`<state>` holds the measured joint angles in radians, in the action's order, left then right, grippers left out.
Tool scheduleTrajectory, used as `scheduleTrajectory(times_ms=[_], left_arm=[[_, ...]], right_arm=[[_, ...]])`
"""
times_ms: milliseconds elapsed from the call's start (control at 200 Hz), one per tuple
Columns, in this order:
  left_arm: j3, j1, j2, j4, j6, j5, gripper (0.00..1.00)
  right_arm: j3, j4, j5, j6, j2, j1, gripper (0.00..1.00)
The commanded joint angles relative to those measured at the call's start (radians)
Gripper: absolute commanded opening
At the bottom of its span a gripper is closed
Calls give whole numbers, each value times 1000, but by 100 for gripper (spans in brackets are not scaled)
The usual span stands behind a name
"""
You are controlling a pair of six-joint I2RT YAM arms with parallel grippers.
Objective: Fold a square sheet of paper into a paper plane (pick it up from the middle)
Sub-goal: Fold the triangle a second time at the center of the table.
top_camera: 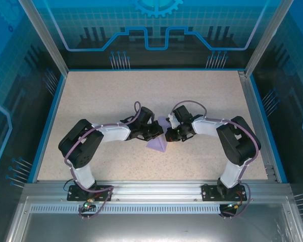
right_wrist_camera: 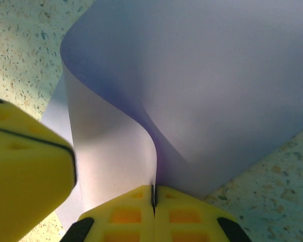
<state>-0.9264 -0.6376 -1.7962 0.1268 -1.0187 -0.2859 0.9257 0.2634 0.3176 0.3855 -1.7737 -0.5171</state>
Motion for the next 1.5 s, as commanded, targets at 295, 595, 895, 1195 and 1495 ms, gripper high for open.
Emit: scheduleTrajectory(times_ms=[295,595,895,1195,1495], left_arm=[[13,7,-103,-41,29,46,7],[65,3,-125,-15,26,43,6],[66,-1,-120,-12,29,39,6],[61,-5,-127,-13,27,31,6],[59,-7,-121,-25,32,29,5]], right_arm=[[0,36,-25,9,-30,-12,4],[38,100,-40,44,101,-1,37],[-41,30,108,124,235,-16,23],[-123,-104,186,264,155,-64,0],[-123,-163,221,303,64,-70,0]])
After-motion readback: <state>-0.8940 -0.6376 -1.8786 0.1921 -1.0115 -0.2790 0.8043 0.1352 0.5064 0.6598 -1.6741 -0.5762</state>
